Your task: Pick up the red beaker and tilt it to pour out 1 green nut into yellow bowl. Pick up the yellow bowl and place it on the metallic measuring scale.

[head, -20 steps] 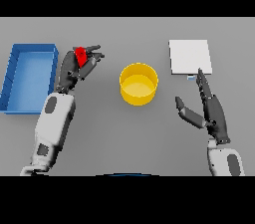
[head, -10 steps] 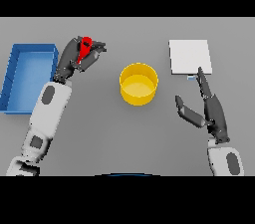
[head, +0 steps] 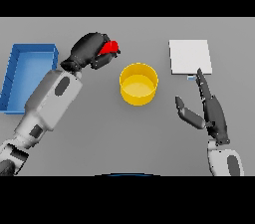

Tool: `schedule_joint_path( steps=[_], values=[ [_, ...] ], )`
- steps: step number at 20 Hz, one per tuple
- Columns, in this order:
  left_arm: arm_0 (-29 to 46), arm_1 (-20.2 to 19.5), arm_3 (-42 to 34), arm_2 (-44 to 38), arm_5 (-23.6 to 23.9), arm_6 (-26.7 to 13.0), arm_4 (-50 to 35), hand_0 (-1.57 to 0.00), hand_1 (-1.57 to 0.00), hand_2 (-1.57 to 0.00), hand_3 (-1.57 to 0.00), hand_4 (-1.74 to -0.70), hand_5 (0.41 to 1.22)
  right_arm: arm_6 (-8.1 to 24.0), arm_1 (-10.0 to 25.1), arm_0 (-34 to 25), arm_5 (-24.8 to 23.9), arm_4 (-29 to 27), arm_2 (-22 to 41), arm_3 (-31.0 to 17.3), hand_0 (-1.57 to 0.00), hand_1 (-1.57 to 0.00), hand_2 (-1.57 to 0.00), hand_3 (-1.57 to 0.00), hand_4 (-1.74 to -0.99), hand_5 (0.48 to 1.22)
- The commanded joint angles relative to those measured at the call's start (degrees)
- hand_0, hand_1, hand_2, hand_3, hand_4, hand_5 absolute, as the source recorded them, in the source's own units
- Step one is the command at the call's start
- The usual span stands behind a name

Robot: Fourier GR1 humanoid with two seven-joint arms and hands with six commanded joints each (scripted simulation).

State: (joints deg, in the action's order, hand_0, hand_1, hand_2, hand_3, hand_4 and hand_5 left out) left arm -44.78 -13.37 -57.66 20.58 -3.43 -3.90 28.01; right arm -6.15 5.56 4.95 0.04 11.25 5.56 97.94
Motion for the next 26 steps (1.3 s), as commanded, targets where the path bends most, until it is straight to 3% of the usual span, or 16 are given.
schedule_joint_path(
  steps=[1,5,6,9,13,18,19,24,26],
  values=[
    [-1.3,-0.2,0.6,2.1,-0.6,-0.8,2.2,-1.57,-1.57,-1.57,-1.57,-1.74,1.162,0.7,-0.3,0.0,0.1,-0.4,0.0,0.3,0.0,0.0,0.0,0.0,-1.181,0.669],
    [-5.9,-1.5,3.2,10.2,-4.1,-2.9,9.9,-1.57,-1.57,-1.57,-1.57,-1.74,1.197,1.6,0.1,-0.8,0.3,-1.0,-0.5,0.4,0.0,0.0,0.0,0.0,-1.187,0.676],
    [-7.4,-1.2,4.5,12.1,-5.6,-3.8,11.8,-1.57,-1.57,-1.57,-1.57,-1.69,1.202,2.2,-0.4,-1.1,0.1,-1.0,-0.4,0.0,0.0,0.0,0.0,0.0,-1.191,0.675],
    [-11.0,-2.2,6.2,16.5,-9.2,-1.8,16.7,-1.57,-1.57,-1.57,-1.38,-1.71,1.211,2.2,-0.8,-0.4,0.2,-1.5,-0.5,-0.2,0.0,0.0,0.0,0.0,-1.195,0.671],
    [-15.8,-1.6,9.1,21.7,-13.3,1.1,22.1,-1.57,-1.57,-1.57,-1.29,-1.72,1.217,1.6,-1.6,0.3,0.9,-3.3,-0.9,-0.5,0.0,0.0,0.0,0.0,-1.206,0.639],
    [-20.0,-0.6,12.5,27.4,-14.9,6.2,27.4,-1.57,-1.57,-1.57,-1.48,-1.73,1.22,0.8,-1.9,-0.2,-0.9,-1.2,-0.6,-0.9,0.0,0.0,0.0,0.0,-1.214,0.6],
    [-21.0,-0.4,12.9,28.6,-15.2,6.7,28.7,-1.57,-1.57,-1.57,-1.5,-1.73,1.22,1.8,-1.8,-1.1,-1.3,-0.8,-0.9,-1.5,0.0,0.0,0.0,0.0,-1.213,0.591],
    [-24.4,-0.4,14.9,34.9,-14.3,11.0,35.2,-1.57,-1.57,-1.57,-1.55,-1.74,1.221,-0.7,-2.2,-0.3,-1.9,-0.2,-0.4,-1.1,0.0,0.0,0.0,0.0,-1.16,0.569],
    [-26.1,-0.5,16.2,36.7,-14.0,11.8,37.4,-1.57,-1.57,-1.57,-1.56,-1.74,1.221,0.0,-2.3,-0.5,-1.7,-1.0,-0.9,-1.4,0.0,0.0,0.0,0.0,-1.148,0.566]
  ],
)
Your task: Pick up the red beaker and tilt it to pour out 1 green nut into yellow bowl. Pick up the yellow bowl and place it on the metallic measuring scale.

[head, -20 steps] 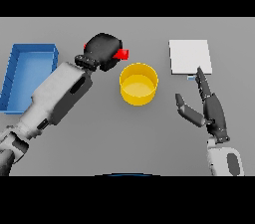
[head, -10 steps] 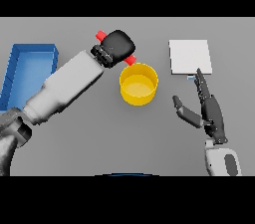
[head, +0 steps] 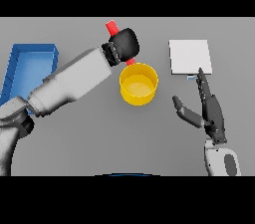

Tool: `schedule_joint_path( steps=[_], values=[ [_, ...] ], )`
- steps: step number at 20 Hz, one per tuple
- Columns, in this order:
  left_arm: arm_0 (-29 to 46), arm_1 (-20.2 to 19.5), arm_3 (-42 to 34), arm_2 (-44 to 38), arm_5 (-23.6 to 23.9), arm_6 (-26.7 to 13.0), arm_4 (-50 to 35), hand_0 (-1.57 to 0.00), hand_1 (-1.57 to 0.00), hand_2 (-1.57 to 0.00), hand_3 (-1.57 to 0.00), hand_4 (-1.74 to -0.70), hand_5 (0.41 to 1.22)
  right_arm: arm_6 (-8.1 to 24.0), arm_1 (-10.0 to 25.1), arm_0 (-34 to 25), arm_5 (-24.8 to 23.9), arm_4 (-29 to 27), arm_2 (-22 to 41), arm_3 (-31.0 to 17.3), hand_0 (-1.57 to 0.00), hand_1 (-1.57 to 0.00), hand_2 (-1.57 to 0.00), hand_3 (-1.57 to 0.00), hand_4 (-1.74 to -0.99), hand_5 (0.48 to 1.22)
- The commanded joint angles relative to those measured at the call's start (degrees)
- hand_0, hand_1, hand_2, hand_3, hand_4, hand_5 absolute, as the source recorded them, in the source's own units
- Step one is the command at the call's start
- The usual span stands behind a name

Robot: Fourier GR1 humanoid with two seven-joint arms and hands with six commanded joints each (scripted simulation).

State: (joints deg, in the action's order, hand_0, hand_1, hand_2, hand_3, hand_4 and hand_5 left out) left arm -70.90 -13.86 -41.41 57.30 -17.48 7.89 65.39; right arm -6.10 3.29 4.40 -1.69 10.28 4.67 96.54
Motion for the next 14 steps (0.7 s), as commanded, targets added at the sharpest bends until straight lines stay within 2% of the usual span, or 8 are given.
schedule_joint_path(
  steps=[1,4,6,10,14],
  values=[
    [-0.3,0.5,-0.1,0.9,0.2,0.4,0.8,-1.57,-1.57,-1.57,-1.56,-1.74,1.221,0.3,0.1,-0.2,0.2,-0.3,-0.1,-0.2,0.0,0.0,0.0,0.0,-1.147,0.566],
    [-1.6,1.2,0.7,4.0,0.2,1.6,3.8,-1.57,-1.57,-1.57,-1.56,-1.74,1.221,0.9,-0.1,-0.4,-0.3,0.4,0.1,-0.2,0.0,0.0,0.0,0.0,-1.129,0.566],
    [-2.1,1.0,1.4,5.8,1.8,2.7,5.8,-1.57,-1.57,-1.57,-1.57,-1.73,1.221,0.2,0.7,-0.5,0.1,0.6,0.0,-0.1,0.0,0.0,0.0,0.0,-1.136,0.578],
    [-4.8,2.0,1.9,8.3,1.6,3.0,9.0,-1.57,-1.57,-1.57,-1.57,-1.73,1.221,-0.9,0.3,0.9,0.2,-0.1,0.0,1.5,0.0,0.0,0.0,0.0,-1.13,0.577],
    [-11.9,1.3,2.5,9.7,1.6,7.2,11.6,-1.57,-1.57,-1.57,-1.57,-1.73,1.221,0.4,0.0,0.2,-0.3,0.5,0.2,0.9,0.0,0.0,0.0,0.0,-1.137,0.568]
  ],
)
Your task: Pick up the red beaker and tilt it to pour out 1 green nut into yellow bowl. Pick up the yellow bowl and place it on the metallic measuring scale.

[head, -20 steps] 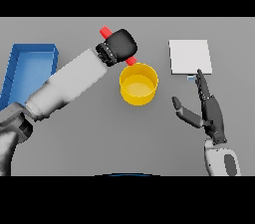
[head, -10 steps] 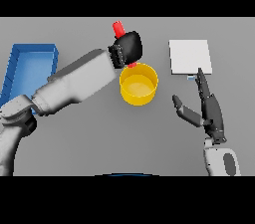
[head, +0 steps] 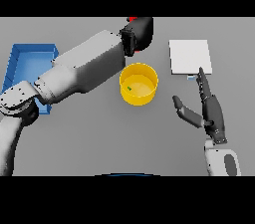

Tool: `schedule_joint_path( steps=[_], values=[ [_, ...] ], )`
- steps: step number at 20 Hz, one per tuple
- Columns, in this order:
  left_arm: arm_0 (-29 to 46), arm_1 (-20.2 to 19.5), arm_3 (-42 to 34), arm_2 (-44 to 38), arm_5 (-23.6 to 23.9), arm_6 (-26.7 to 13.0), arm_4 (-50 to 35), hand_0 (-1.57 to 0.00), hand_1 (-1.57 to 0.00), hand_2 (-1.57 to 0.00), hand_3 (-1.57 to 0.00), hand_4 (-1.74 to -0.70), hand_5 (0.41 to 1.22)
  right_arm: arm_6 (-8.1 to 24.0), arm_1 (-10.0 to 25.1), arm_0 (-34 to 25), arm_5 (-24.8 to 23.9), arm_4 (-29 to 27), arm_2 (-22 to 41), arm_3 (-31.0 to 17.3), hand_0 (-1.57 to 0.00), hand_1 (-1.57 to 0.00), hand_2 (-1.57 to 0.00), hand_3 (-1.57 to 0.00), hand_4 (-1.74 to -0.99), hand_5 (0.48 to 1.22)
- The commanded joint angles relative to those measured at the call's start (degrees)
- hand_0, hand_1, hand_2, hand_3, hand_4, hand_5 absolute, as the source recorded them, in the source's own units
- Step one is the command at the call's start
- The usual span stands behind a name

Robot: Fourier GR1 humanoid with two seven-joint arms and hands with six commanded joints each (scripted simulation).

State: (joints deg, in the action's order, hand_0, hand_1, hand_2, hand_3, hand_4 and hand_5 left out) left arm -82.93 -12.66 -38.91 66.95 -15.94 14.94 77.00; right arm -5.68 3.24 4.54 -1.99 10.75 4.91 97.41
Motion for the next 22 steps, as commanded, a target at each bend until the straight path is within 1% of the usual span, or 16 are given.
schedule_joint_path(
  steps=[1,2,3,5,6,7,8,9,11,12,14,16,17,18,20,22],
  values=[
    [-2.5,0.2,1.1,-0.1,0.3,0.6,0.5,-1.57,-1.57,-1.57,-1.57,-1.73,1.221,-0.2,0.0,0.2,0.3,-0.4,-0.1,-0.1,0.0,0.0,0.0,0.0,-1.138,0.565],
    [-4.4,-0.2,2.6,-1.2,1.3,0.5,0.4,-1.57,-1.57,-1.57,-1.57,-1.73,1.221,-0.9,-0.1,0.1,-0.2,0.3,0.2,-0.2,0.0,0.0,0.0,0.0,-1.135,0.563],
    [-6.5,-0.4,4.6,-2.9,1.0,0.2,-0.4,-1.57,-1.57,-1.57,-1.57,-1.73,1.221,-0.3,0.1,-0.5,-0.4,0.9,0.3,-0.3,0.0,0.0,0.0,0.0,-1.133,0.557],
    [-9.3,-2.3,8.6,-6.7,4.2,-0.5,-1.9,-1.57,-1.57,-1.57,-1.57,-1.72,1.221,-0.5,-0.4,0.2,0.1,0.6,0.8,0.2,0.0,0.0,0.0,0.0,-1.131,0.553],
    [-11.0,-3.6,10.0,-8.9,4.3,-0.9,-3.1,-1.57,-1.57,-1.57,-1.57,-1.72,1.221,0.3,-0.4,-0.9,0.4,0.2,0.8,0.0,0.0,0.0,0.0,0.0,-1.128,0.554],
    [-12.8,-4.8,12.3,-11.6,3.9,-1.7,-4.7,-1.57,-1.57,-1.57,-1.57,-1.72,1.221,-0.6,-0.4,-0.5,0.7,0.0,0.9,-0.2,0.0,0.0,0.0,0.0,-1.117,0.554],
    [-14.0,-5.5,14.5,-14.7,3.0,-3.6,-6.8,-1.57,-1.57,-1.57,-1.57,-1.73,1.221,-1.1,-0.7,-0.5,1.2,-0.6,1.0,-0.7,0.0,0.0,0.0,0.0,-1.105,0.559],
    [-14.9,-6.1,17.0,-18.4,1.8,-4.7,-9.7,-1.57,-1.57,-1.57,-1.57,-1.73,1.221,-0.9,0.1,-1.1,1.4,-0.6,0.6,-0.6,0.0,0.0,0.0,0.0,-1.104,0.563],
    [-15.8,-9.4,21.5,-28.0,-0.5,-7.9,-17.8,-1.57,-1.57,-1.57,-1.51,-1.73,1.221,-1.9,0.4,-0.8,1.8,-0.5,0.9,-0.9,0.0,0.0,0.0,0.0,-1.104,0.576],
    [-15.1,-11.2,23.5,-32.5,-0.4,-10.0,-21.8,-1.57,-1.57,-1.57,-1.51,-1.73,1.221,-2.0,0.3,-1.0,1.9,-0.9,0.7,-1.3,0.0,0.0,0.0,0.0,-1.105,0.578],
    [-13.8,-14.8,26.8,-40.9,-0.1,-10.8,-29.9,-1.57,-1.57,-1.57,-1.52,-1.74,1.221,-2.3,0.5,-1.1,2.3,-1.4,0.7,-0.7,0.0,0.0,0.0,0.0,-1.116,0.582],
    [-11.6,-18.1,29.4,-47.1,1.5,-12.0,-36.0,-1.57,-1.57,-1.57,-1.54,-1.74,1.221,-2.0,1.2,-1.8,2.3,-1.0,0.5,-1.9,0.0,0.0,0.0,0.0,-1.118,0.595],
    [-9.6,-19.0,30.2,-49.3,3.3,-12.7,-38.5,-1.57,-1.57,-1.57,-1.54,-1.74,1.221,-2.5,1.1,-1.3,2.3,-0.9,0.8,-1.4,0.0,0.0,0.0,0.0,-1.125,0.601],
    [-7.1,-19.9,30.8,-51.1,5.2,-13.4,-40.8,-1.57,-1.57,-1.57,-1.55,-1.74,1.221,-1.1,1.0,-2.4,1.5,0.4,1.1,-1.8,0.0,0.0,0.0,0.0,-1.127,0.606],
    [-3.1,-20.6,31.9,-53.4,9.0,-19.0,-43.9,-1.57,-1.57,-1.57,-1.56,-1.74,1.221,-1.8,1.3,-2.8,1.8,0.3,1.0,-2.4,0.0,0.0,0.0,0.0,-1.132,0.621],
    [1.6,-21.2,31.3,-56.2,13.6,-20.3,-47.7,-1.57,-1.57,-1.57,-1.56,-1.74,1.221,-2.3,1.7,-2.7,2.1,0.5,1.1,-3.1,0.0,0.0,0.0,0.0,-1.142,0.628]
  ],
)
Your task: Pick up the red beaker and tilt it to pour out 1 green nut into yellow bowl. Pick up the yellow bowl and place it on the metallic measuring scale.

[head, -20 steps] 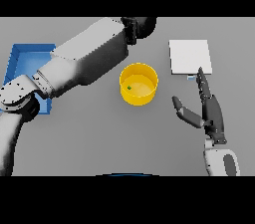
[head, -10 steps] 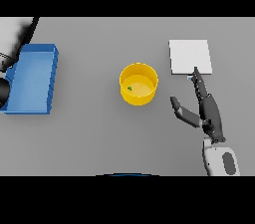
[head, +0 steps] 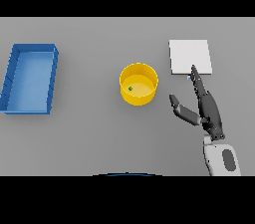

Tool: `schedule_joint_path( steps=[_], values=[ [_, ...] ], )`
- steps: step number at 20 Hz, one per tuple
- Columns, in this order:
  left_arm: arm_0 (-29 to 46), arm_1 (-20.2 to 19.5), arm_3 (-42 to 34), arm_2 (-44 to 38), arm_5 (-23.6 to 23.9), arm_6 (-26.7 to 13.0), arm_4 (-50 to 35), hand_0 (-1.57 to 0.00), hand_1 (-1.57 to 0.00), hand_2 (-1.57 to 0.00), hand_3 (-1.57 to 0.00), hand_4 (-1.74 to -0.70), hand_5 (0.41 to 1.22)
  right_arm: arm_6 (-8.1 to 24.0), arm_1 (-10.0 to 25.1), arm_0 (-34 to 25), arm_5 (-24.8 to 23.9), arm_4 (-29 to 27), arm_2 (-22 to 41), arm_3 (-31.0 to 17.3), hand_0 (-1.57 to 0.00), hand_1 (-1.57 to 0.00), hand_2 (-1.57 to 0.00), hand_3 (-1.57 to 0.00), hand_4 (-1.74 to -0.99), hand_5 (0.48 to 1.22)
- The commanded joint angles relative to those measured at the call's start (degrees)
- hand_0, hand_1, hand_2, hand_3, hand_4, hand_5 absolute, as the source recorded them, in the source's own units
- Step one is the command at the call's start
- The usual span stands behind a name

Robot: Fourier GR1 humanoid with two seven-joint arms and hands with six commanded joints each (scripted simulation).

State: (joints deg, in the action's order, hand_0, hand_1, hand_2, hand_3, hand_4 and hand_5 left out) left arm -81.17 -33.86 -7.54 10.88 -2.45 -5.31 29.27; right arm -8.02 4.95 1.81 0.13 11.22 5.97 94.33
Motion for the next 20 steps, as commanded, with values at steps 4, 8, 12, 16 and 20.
schedule_joint_path(
  steps=[4,8,12,16,20],
  values=[
    [6.9,-0.3,-1.5,-5.6,5.2,-5.5,-7.5,-1.57,-1.57,-1.57,-1.57,-1.74,1.221,-0.3,0.2,0.2,0.9,-1.0,-0.1,0.3,0.0,0.0,0.0,0.0,-1.133,0.655],
    [17.6,0.8,-8.2,-7.9,8.4,-5.8,-13.1,-1.57,-1.57,-1.57,-1.57,-1.74,1.221,-0.3,0.1,0.0,1.1,-1.2,0.0,0.3,0.0,0.0,0.0,0.0,-1.141,0.673],
    [30.9,2.3,-21.5,-8.1,10.6,-9.0,-17.9,-1.57,-1.57,-1.57,-1.57,-1.74,1.186,-1.0,0.6,1.2,0.5,-0.1,0.1,0.3,0.0,0.0,0.0,0.0,-1.175,0.676],
    [41.1,2.5,-37.6,-6.8,12.3,-16.7,-20.4,-1.57,-1.57,-1.57,-1.57,-1.74,0.984,-1.3,0.8,0.9,0.8,-0.8,-0.2,0.5,0.0,0.0,0.0,0.0,-1.161,0.671],
    [47.3,0.9,-50.0,-5.4,8.7,-22.1,-22.6,-1.47,-1.34,-1.28,-1.32,-1.37,0.774,-0.8,0.8,1.4,1.3,-1.4,-0.2,1.1,0.0,0.0,0.0,0.0,-1.153,0.67]
  ],
)
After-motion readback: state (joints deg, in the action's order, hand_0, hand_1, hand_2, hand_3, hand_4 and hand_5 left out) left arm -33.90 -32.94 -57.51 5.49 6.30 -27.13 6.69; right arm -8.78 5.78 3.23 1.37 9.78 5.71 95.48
